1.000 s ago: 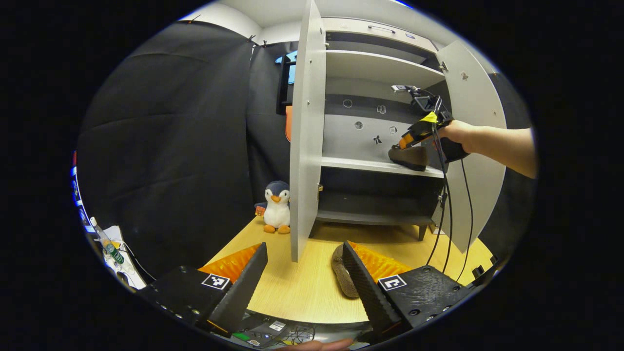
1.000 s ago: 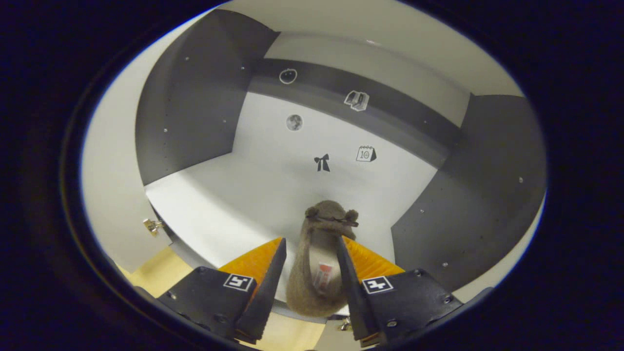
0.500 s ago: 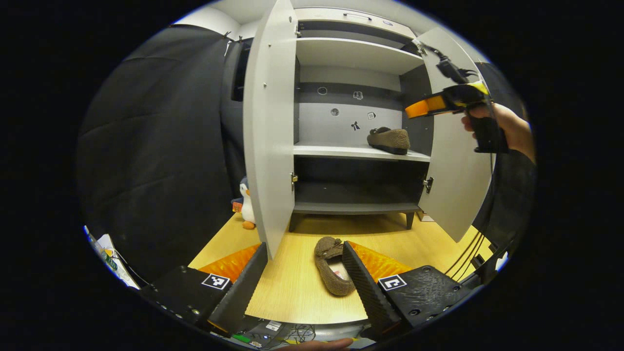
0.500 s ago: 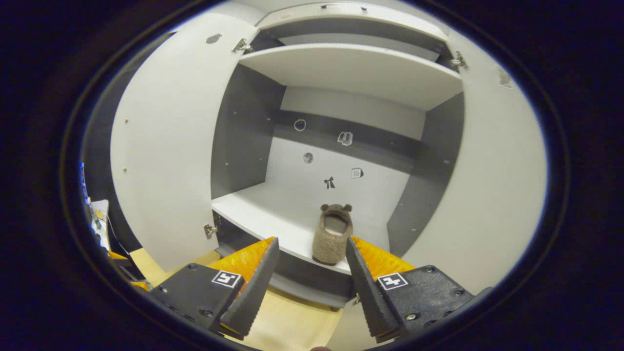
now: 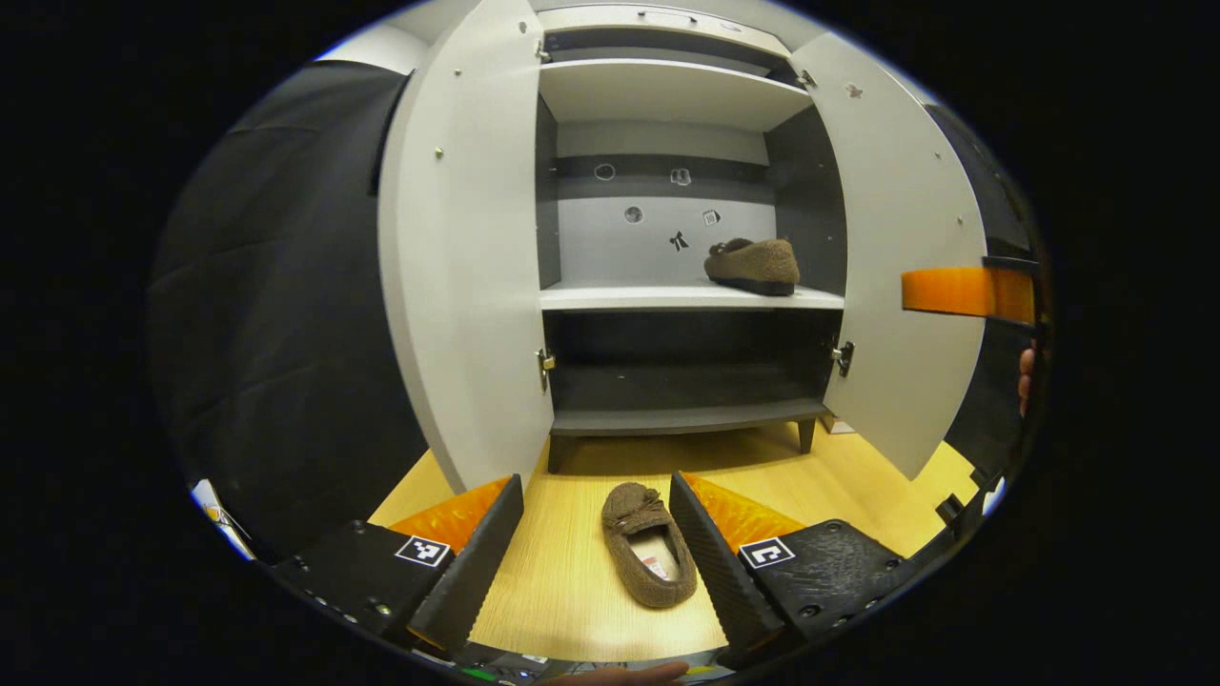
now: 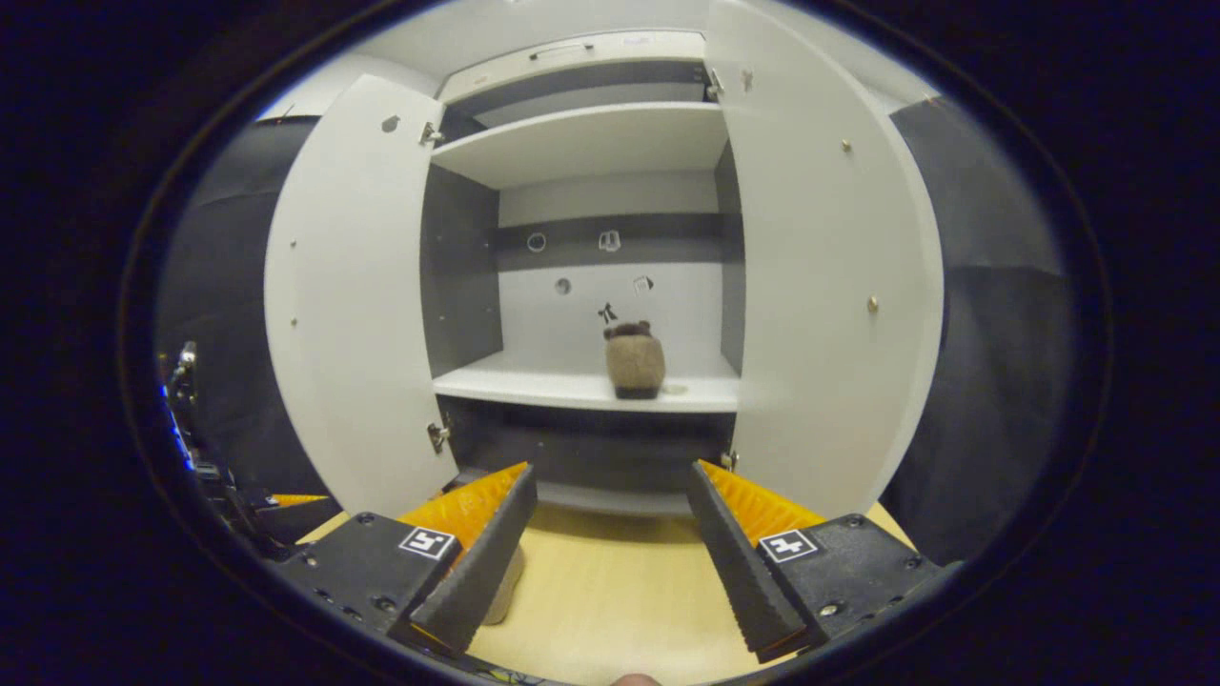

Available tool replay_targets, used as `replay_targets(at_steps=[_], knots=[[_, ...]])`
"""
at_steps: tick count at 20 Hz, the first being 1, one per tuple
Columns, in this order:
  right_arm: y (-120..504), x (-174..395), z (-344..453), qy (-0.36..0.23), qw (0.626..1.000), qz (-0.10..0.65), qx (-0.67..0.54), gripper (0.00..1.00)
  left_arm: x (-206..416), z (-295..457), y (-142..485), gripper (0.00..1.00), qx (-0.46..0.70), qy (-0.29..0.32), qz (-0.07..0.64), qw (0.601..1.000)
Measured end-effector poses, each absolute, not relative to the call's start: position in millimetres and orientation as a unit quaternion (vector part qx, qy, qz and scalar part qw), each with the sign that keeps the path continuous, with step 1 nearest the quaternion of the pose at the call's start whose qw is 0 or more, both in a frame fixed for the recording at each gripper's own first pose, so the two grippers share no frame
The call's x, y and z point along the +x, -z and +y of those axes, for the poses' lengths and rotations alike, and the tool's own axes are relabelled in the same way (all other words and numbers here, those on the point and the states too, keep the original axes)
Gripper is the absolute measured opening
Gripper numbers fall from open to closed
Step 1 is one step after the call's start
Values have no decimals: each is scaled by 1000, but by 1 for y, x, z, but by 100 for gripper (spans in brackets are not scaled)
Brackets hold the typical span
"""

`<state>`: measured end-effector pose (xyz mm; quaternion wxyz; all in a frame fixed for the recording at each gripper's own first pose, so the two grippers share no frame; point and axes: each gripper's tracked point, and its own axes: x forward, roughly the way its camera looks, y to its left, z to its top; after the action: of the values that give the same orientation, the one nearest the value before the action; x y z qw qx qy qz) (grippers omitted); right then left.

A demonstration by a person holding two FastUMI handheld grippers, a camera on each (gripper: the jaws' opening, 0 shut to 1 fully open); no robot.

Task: Grab one shoe with the right hand and put it into the shoe cabinet, grab the other shoe with the left hand and put it into the shoe cabinet; then close the right door with the right hand and the left door with the left hand.

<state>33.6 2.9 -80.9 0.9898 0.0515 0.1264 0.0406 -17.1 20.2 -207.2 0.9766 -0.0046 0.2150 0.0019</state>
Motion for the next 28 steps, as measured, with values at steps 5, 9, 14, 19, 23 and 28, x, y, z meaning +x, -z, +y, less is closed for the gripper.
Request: replay_targets(at_steps=[5, 9, 14, 19, 23, 28], knots=[[47, 29, -16, -34, 992, 114, 34, 100, -4, -1, 321, 96, -11, 14, 315, 949], [40, 21, -16, -43, 991, 125, 10, 100, 18, 3, 389, 96, -13, -8, 374, 928], [44, 23, -3, -61, 988, 144, -11, 100, 39, 4, 422, 81, -57, -7, 401, 914], [58, 29, 14, -84, 982, 170, -29, 100, 41, 5, 421, 11, -64, -33, 403, 912], [60, 35, 15, -85, 981, 172, -24, 100, 44, 2, 410, 5, -70, -17, 396, 915], [65, 43, 15, -82, 981, 173, -17, 100, 51, -3, 334, 5, -73, 9, 343, 936]])
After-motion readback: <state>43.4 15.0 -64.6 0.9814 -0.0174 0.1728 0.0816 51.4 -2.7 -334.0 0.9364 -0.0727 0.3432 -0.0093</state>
